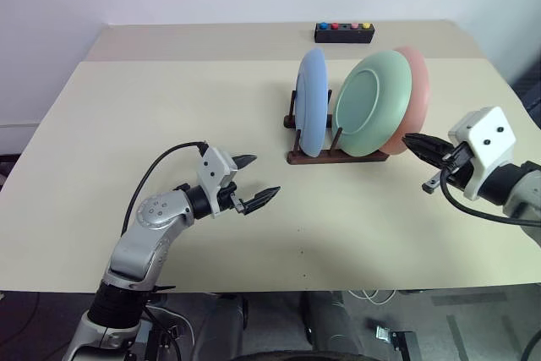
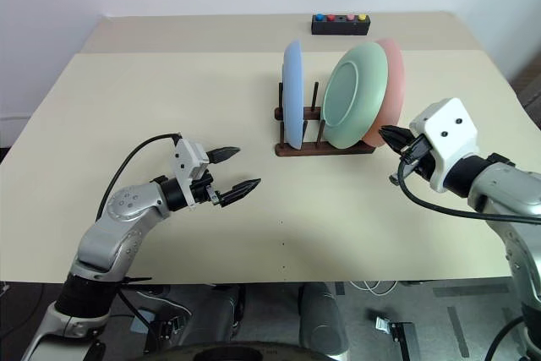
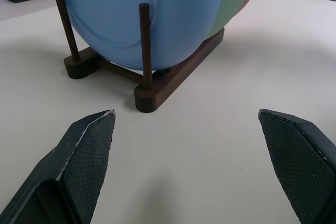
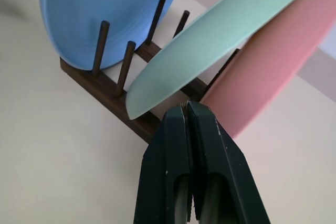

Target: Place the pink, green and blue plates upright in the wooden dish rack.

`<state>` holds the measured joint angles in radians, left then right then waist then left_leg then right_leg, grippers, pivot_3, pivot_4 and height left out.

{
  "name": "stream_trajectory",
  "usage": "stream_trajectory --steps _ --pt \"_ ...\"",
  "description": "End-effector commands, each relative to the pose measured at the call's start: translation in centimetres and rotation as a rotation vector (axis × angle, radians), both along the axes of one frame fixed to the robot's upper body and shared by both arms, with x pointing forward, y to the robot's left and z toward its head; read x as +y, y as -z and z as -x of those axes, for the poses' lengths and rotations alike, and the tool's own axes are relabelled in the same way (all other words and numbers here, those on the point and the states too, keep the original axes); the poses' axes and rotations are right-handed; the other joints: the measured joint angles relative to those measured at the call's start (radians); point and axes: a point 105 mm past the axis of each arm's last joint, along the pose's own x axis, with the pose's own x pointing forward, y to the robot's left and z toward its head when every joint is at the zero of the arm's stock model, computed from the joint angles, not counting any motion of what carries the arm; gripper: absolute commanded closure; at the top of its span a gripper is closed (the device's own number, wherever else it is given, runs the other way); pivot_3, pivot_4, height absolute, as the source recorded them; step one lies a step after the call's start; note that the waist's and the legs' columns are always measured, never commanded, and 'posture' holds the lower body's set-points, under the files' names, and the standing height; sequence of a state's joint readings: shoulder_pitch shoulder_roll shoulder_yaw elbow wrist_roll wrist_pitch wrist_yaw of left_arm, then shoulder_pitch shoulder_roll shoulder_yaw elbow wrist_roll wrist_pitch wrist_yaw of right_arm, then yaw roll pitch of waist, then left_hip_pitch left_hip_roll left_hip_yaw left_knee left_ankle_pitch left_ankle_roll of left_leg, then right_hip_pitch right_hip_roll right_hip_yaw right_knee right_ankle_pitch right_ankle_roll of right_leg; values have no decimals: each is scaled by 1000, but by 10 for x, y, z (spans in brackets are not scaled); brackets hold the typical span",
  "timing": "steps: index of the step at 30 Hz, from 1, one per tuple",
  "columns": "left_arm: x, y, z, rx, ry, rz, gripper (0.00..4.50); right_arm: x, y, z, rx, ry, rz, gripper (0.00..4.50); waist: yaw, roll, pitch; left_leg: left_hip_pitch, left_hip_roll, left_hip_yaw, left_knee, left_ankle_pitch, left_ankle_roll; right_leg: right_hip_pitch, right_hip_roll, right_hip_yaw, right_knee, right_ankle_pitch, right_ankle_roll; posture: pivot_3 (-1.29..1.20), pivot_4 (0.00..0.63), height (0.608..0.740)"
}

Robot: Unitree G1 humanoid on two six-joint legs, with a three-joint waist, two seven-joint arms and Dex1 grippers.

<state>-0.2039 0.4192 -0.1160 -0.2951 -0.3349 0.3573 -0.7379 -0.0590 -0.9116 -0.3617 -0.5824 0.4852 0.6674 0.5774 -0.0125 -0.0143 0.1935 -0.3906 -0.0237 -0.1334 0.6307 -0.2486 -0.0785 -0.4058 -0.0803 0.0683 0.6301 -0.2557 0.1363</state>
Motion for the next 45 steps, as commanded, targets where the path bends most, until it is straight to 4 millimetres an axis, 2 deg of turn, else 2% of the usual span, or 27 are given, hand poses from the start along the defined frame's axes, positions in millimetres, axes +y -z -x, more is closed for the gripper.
stream_trajectory --steps 1,14,26,36,41,45 --pt "-7 -18 7 -66 45 22 0 1 -10 -5 -57 3 16 4436 0 0 0 0 0 0 0 0 0 0 0 0 0 0 0 0 150 740" --pt "-7 -18 7 -64 43 18 0 0 -4 -19 -67 11 49 4436 0 0 0 0 0 0 0 0 0 0 0 0 0 0 0 0 150 740" --pt "-8 -17 8 -65 41 18 0 33 -12 -17 -107 -118 38 4436 -1 0 0 0 0 0 0 0 0 0 0 0 0 0 0 0 150 740" --pt "-9 -17 8 -66 36 18 0 45 -11 -18 -110 -160 39 4436 -1 0 0 0 0 0 0 0 0 0 0 0 0 0 0 0 150 740" --pt "-8 -17 8 -68 31 18 0 40 -13 -17 -117 -150 53 4436 -1 0 0 0 0 0 0 0 0 0 0 0 0 0 0 0 150 740" --pt "0 -18 6 -71 9 12 0 26 -23 -6 -155 -156 82 4436 1 0 0 0 0 0 0 0 0 0 0 0 0 0 0 0 150 740"
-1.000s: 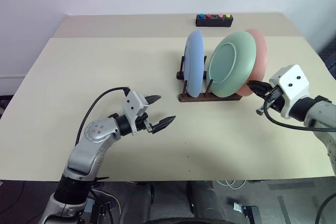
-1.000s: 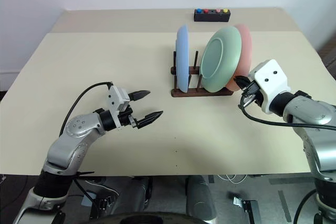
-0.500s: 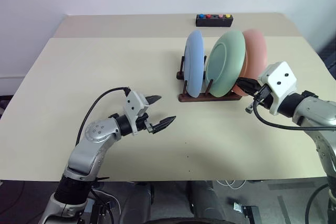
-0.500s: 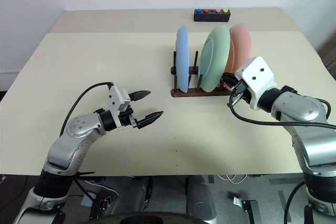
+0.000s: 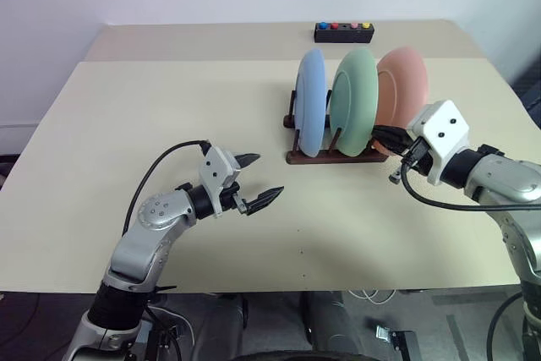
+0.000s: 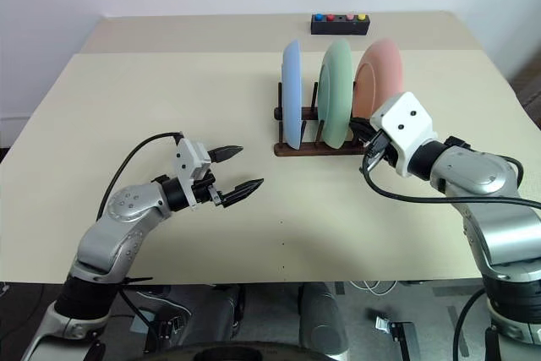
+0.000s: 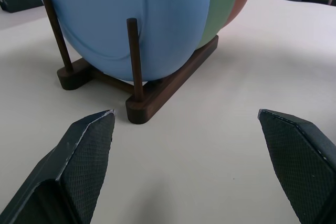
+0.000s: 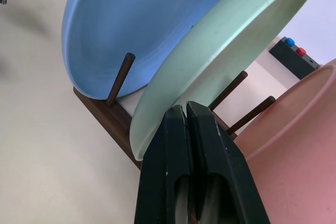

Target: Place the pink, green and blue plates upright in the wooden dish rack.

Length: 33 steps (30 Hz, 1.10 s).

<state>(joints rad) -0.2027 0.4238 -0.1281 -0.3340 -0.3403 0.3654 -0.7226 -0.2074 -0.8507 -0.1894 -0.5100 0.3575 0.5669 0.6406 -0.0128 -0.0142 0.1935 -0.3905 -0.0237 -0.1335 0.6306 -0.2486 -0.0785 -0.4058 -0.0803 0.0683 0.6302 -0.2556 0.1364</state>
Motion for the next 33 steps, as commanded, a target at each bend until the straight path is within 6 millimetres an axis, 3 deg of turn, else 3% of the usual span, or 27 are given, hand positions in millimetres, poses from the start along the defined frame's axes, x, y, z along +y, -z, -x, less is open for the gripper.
stream_trajectory --steps 1,7,10,13,16,19,23,28,33 --pt "6 -12 1 -49 -7 11 0 -7 -27 16 -110 -28 28 4436 2 0 0 0 0 0 0 0 0 0 0 0 0 0 0 0 150 740" --pt "8 -10 -4 -44 -15 11 0 -37 -53 39 -182 -3 -109 4436 1 0 0 0 0 0 0 0 0 1 0 0 0 0 0 0 150 740" --pt "7 -7 -8 -40 -16 5 0 -67 -57 48 -192 80 -171 4436 3 0 0 0 0 0 1 0 0 1 0 0 0 0 0 0 150 740" --pt "12 -2 -15 -35 -48 -7 0 -98 -41 55 -147 182 -222 4436 3 -1 0 1 0 0 1 0 0 2 0 0 0 0 0 0 150 740" --pt "19 4 -21 -36 -82 -27 0 -111 -21 60 -96 223 -211 4436 1 0 -1 1 0 0 0 0 0 2 0 0 0 0 0 0 150 740" --pt "44 16 -32 -27 -192 -59 0 -124 19 58 -16 297 -271 4436 -7 1 -1 3 0 1 0 0 0 2 0 1 0 0 0 0 150 740" --pt "66 31 -31 -8 -240 -114 0 -124 43 51 3 319 -321 4436 -8 3 -1 4 1 2 0 0 0 3 1 1 1 0 0 0 150 740" --pt "73 33 -24 13 -257 -106 0 -118 63 48 49 302 -366 4436 0 3 -1 3 1 2 0 0 0 3 0 2 0 0 0 0 150 740" --pt "75 33 -19 13 -294 -86 0 -111 67 39 81 257 -397 4436 -2 3 -2 4 1 2 0 0 0 3 0 2 0 0 0 0 150 740"
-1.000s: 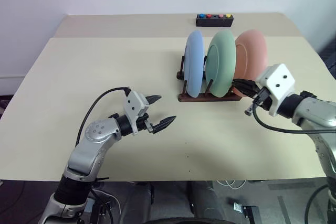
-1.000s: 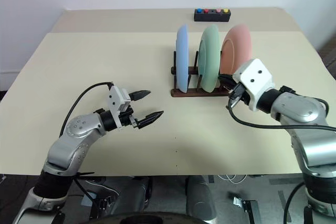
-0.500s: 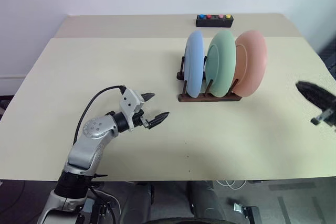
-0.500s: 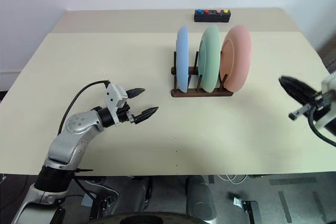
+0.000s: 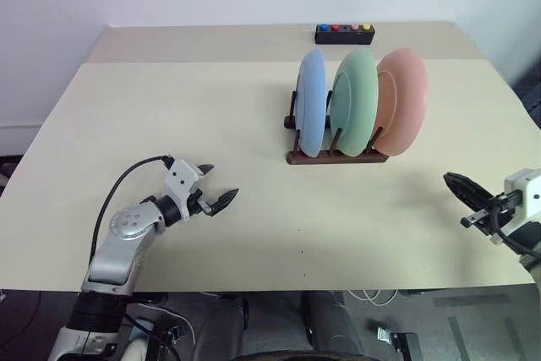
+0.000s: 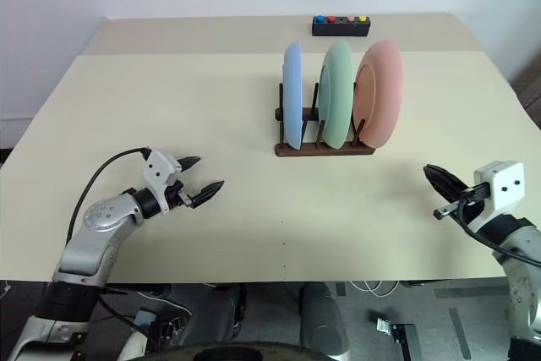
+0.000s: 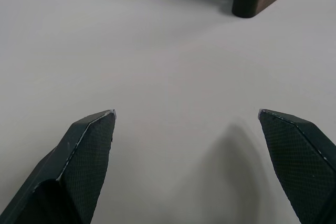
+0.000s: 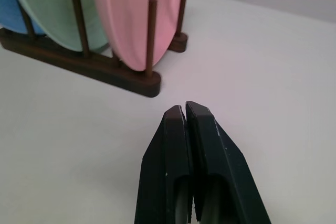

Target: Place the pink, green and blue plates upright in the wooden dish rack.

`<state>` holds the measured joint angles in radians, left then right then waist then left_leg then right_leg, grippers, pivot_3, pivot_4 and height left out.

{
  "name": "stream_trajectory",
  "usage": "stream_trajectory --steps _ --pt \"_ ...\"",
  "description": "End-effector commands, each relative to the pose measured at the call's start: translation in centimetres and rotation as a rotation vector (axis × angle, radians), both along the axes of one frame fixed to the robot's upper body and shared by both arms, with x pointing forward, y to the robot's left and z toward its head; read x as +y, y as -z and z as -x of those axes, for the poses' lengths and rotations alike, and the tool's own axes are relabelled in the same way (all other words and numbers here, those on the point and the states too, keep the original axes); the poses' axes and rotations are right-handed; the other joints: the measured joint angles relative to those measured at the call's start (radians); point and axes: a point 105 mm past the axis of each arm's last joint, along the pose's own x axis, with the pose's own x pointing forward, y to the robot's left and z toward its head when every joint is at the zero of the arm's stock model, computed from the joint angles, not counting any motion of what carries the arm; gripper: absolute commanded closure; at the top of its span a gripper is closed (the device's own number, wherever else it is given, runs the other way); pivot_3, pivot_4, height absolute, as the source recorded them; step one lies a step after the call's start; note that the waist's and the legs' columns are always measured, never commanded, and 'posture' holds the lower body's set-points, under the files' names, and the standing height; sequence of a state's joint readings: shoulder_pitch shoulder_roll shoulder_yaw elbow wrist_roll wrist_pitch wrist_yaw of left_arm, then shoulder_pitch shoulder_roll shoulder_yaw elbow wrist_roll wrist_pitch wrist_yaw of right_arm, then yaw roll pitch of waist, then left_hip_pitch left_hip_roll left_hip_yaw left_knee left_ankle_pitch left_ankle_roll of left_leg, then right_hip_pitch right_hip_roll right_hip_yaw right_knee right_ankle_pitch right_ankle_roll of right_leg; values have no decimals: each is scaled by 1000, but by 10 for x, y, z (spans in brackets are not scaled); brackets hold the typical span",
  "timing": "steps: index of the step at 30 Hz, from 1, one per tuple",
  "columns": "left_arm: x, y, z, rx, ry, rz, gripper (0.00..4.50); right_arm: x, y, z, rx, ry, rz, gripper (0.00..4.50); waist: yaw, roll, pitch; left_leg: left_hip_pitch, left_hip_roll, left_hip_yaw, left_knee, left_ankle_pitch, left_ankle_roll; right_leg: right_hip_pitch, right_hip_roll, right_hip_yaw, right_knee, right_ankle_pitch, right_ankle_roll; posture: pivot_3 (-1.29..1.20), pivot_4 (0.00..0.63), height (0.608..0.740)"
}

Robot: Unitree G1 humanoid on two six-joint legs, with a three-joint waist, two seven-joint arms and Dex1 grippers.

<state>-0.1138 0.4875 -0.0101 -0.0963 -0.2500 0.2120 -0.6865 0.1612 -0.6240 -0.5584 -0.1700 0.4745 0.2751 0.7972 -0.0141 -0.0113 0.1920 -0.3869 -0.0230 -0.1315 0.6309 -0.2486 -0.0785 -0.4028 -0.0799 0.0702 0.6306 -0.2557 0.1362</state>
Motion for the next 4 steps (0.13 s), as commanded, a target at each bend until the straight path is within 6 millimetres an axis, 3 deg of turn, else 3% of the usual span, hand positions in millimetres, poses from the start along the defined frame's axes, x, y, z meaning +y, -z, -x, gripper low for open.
stream_trajectory --steps 1,4 --pt "-1 -17 1 -62 -14 20 0 -1 -9 -6 -38 -16 -2 4436 0 0 0 0 0 0 0 0 0 0 0 0 0 0 0 0 150 740" --pt "0 -16 3 -64 -24 24 0 1 -11 -12 -41 -30 -1 4436 0 0 0 0 0 0 0 0 0 0 0 0 0 0 0 0 150 740"
